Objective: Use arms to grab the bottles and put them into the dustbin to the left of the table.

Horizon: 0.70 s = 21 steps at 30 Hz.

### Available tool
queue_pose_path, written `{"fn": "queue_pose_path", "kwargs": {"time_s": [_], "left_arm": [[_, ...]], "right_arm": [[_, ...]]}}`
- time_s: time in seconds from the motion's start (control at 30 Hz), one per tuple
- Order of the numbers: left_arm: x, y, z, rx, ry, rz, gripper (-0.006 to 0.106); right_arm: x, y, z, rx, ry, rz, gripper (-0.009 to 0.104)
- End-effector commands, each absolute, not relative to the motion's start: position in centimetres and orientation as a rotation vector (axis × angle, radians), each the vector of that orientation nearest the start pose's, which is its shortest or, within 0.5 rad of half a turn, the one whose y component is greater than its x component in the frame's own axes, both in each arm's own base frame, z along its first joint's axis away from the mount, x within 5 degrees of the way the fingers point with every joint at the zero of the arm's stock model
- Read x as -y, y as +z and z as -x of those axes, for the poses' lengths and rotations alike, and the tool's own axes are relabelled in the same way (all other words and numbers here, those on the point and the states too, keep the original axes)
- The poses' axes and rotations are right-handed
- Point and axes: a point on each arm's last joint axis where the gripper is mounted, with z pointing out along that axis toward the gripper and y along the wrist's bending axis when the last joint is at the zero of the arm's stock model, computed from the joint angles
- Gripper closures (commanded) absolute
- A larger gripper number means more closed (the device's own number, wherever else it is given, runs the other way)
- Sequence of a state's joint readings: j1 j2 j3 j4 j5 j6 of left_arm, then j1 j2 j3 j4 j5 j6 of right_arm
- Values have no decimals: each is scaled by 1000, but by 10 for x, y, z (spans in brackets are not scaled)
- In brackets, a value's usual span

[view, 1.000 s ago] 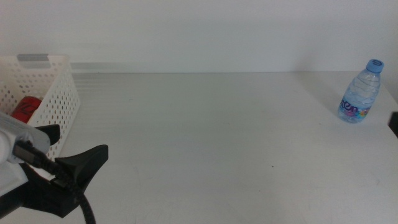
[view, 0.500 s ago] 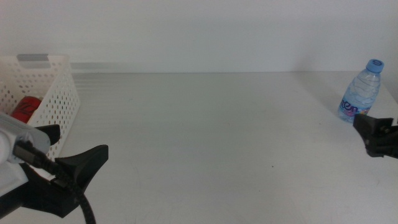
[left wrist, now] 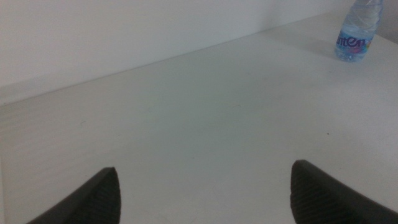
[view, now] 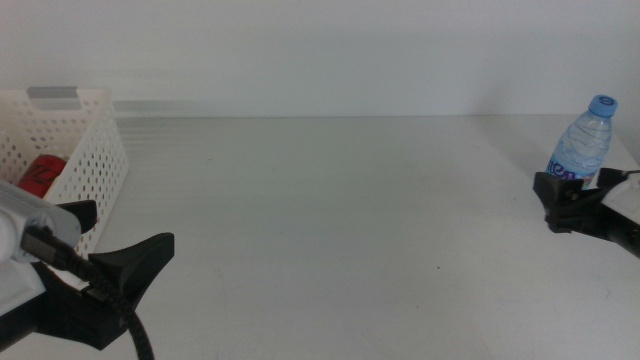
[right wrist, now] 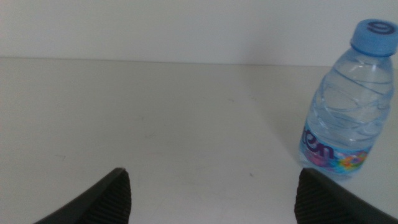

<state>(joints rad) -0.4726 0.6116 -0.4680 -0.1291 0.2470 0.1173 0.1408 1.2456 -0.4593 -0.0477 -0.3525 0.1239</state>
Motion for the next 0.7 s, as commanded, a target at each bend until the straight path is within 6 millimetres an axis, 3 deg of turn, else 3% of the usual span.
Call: {"fn": "queue_pose_path", "kwargs": {"time_s": [0.0,0.3,0.67], "left_arm": [[62,314,-116,-1736,-384,-413,10],[62,314,-116,-1736,-384,-413,10],[62,314,-116,-1736,-384,-413,10]], "right_arm": [[-36,241,-248,-1766,170,74,0],[-36,213,-270,-1739,149,48,0],[-16,187,-285,-1700,-116,-65,0]]}}
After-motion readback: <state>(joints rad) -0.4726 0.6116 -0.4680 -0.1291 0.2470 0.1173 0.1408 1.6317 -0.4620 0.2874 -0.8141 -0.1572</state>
